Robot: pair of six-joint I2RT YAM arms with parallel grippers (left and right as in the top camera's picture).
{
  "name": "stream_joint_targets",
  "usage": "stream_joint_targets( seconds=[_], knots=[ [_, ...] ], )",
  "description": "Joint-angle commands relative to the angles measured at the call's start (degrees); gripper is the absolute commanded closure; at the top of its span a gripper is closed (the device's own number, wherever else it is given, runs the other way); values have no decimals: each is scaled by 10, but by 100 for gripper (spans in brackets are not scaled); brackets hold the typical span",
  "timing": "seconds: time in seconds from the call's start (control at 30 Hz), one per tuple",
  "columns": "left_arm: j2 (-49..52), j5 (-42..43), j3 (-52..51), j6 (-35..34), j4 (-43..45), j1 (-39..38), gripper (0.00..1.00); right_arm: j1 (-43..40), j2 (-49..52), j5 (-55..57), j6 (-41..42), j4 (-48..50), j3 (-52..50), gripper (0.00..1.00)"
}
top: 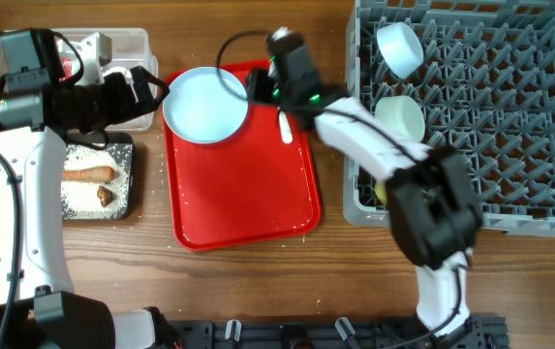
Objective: Sort waste into correct bins and load items into the dishwasher rack
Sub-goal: 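Grasp the light-blue plate rim on the red tray with the right gripper, then stand the light-blue plate upright in the rack with the right gripper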
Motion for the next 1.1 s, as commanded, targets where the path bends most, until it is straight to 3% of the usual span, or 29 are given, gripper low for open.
stream_joint_targets(
  seconds=[0.0,0.07,0.2,0.33,0.43,0.5,0.63,0.77,0.83,0.87,0.93,1.07],
  knots=[
    [0,1,4,3,2,3,0,32,43,50,16,20,-2,58],
    [0,1,4,3,2,3,0,54,65,112,5,22,-2,59],
    [0,1,4,3,2,3,0,64,84,123,7,19,-2,64],
    [0,1,4,3,2,3,0,64,89,121,26,-12,-2,76],
    [0,1,4,3,2,3,0,64,88,82,37,-23,0,93],
    [0,1,4,3,2,3,0,62,86,39,35,-45,12,96],
    [0,1,4,3,2,3,0,36,29,61,-22,-91,34,96],
    [0,1,4,3,2,3,0,0,-87,200,-142,-135,34,96],
    [0,1,4,3,2,3,0,-6,-151,354,-178,-175,34,96],
    [0,1,4,3,2,3,0,-10,-200,503,-186,-204,34,96],
    [0,1,4,3,2,3,0,-18,-267,688,-198,-223,34,96],
    [0,1,4,3,2,3,0,-63,-340,813,-285,-262,34,96]
  ],
)
